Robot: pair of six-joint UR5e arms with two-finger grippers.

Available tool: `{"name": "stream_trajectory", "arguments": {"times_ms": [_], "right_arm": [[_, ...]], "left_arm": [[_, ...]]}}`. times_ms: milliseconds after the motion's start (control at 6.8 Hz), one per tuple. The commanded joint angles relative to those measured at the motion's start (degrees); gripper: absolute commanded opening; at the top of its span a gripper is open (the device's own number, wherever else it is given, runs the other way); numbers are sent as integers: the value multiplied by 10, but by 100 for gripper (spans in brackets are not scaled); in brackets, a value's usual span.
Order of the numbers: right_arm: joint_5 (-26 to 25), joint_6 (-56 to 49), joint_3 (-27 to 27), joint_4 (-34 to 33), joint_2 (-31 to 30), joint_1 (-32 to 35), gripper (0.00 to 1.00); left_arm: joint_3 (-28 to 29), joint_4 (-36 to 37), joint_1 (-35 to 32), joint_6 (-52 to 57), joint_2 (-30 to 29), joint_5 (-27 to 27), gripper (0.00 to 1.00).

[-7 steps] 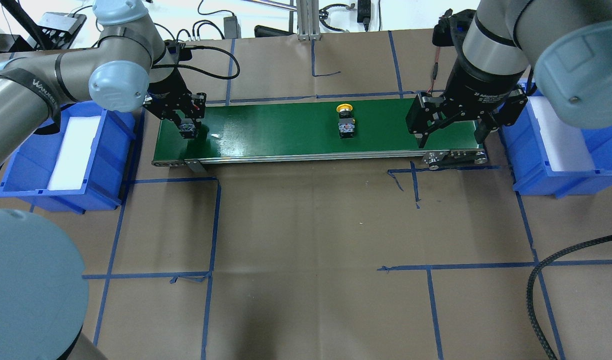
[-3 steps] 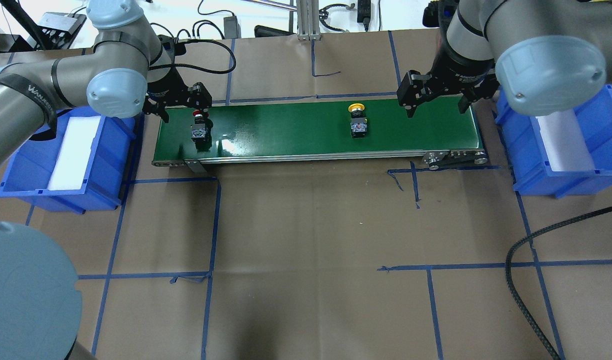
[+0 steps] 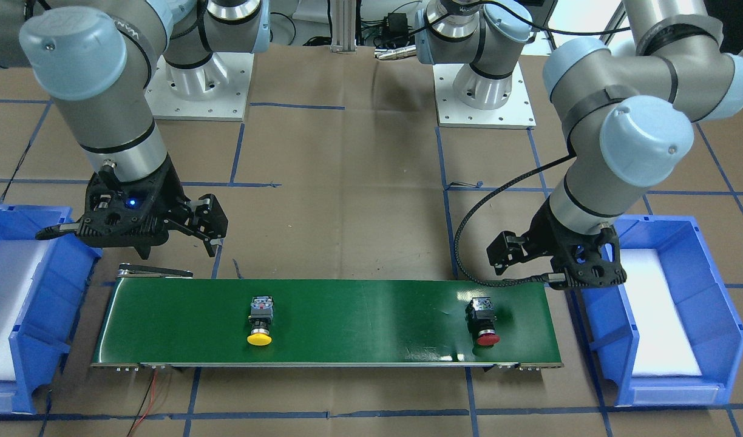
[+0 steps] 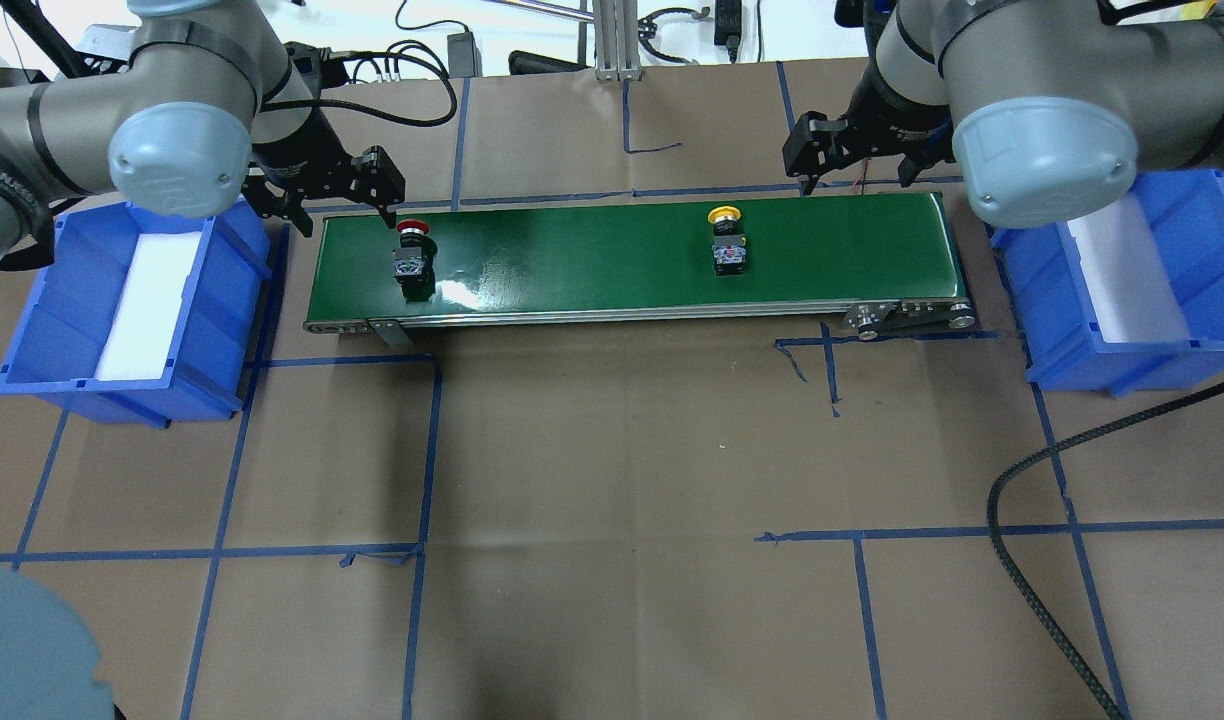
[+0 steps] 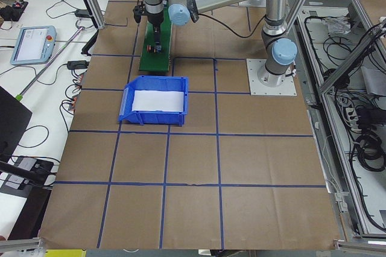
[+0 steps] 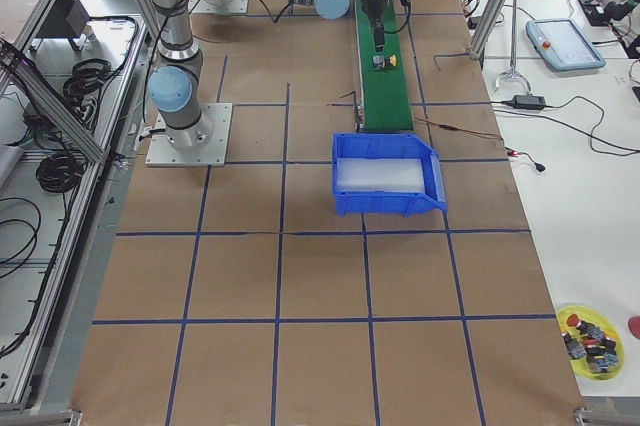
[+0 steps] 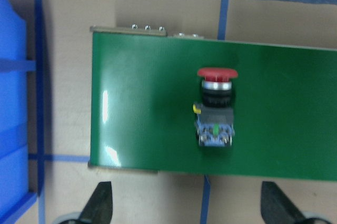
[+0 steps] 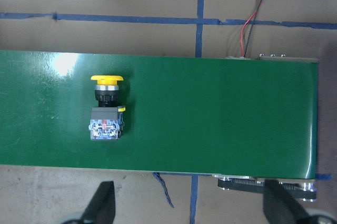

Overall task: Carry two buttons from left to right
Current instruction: 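Grasp the yellow button on the belt with the right gripper while the left gripper withdraws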

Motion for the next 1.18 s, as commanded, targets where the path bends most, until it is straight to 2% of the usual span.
{"name": "stream_trajectory", "arguments": {"times_ms": [0, 294, 588, 1029], "right_arm": [[5, 6, -7, -57, 38, -4, 100], [23, 10, -4, -40, 66, -6, 100], [47, 18, 1, -46, 82, -4, 100], [35, 22, -6, -54, 135, -2, 100]], "left_arm": [[-17, -82, -3, -13, 88, -1, 100], [-19, -164, -5, -29, 151, -4, 100], [-36, -161, -26, -29, 170, 1, 100], [-44, -131, -30, -27, 155, 1, 100]]}}
